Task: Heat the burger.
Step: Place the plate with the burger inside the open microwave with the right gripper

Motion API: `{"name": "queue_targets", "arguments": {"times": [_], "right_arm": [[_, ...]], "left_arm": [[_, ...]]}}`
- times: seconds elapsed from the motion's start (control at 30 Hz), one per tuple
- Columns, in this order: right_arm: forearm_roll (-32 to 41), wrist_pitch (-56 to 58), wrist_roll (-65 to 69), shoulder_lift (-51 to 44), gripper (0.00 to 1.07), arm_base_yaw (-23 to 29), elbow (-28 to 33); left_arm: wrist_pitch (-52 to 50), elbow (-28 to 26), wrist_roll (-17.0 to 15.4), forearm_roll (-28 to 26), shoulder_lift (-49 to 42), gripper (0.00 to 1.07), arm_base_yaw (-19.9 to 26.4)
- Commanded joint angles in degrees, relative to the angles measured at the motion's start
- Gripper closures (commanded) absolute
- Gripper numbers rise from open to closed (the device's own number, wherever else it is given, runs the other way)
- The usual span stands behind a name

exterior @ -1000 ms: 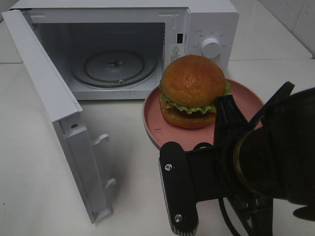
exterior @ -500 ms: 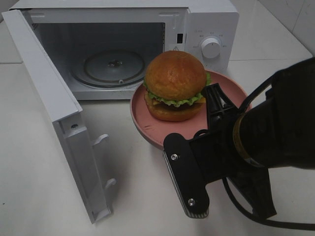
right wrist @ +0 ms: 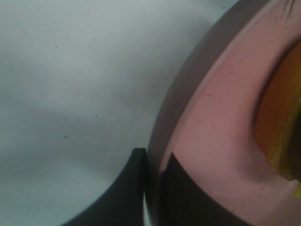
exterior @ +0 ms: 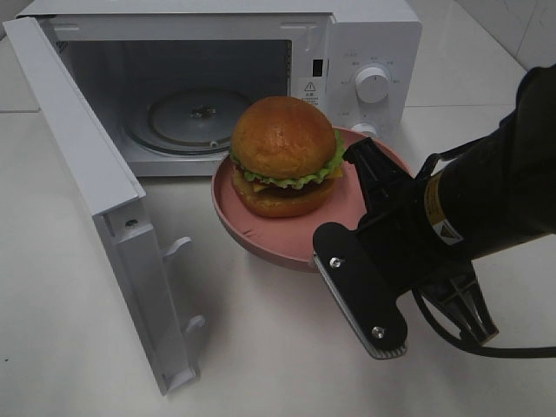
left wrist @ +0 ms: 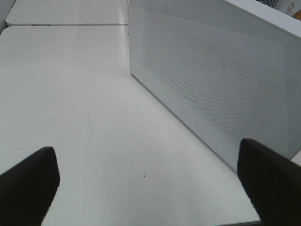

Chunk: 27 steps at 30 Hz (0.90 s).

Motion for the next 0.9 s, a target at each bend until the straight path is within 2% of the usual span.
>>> {"name": "queue_targets", "arguments": {"times": [0.03, 0.13, 0.6, 0.9], "right_arm": [[4.64, -4.01, -9.63, -0.52, 1.07, -2.52, 0.00], [10.83, -5.84, -18.74, -0.52, 1.07, -5.50, 0.00], [25.44, -7.33, -40.22, -0.52, 1.07, -12.43, 0.00], [24.87, -8.08, -39.71, -0.52, 1.07, -12.20, 0.00]], "left_arm": [[-0.46, 0.23, -0.29, -0.11, -1.32, 0.09, -0.11], [-0.46, 0.23, -0.29, -0.11, -1.32, 0.09, -0.11], [-0.46, 0.23, -0.29, -0.11, -1.32, 0.09, -0.11], [-0.46, 0.23, -0.29, -0.11, -1.32, 0.09, -0.11]]}}
